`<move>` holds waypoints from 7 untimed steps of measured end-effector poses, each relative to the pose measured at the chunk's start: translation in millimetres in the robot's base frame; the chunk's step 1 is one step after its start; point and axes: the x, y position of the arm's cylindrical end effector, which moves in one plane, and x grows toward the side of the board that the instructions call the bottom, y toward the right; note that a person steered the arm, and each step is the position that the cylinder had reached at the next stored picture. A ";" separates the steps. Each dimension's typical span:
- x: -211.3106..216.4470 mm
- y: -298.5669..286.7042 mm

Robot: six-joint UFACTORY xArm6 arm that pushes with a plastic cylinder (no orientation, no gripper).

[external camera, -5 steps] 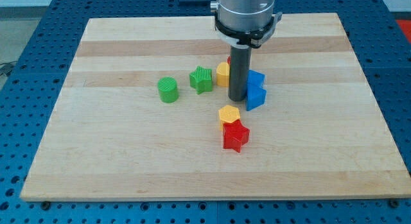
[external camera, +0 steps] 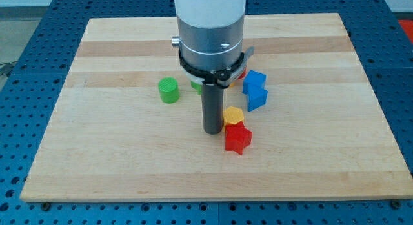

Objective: Move the yellow hexagon diagonally bottom right to the green star

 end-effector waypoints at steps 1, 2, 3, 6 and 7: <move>-26.4 17.5; -45.1 42.7; -45.1 42.7; -94.6 2.4; -104.0 2.4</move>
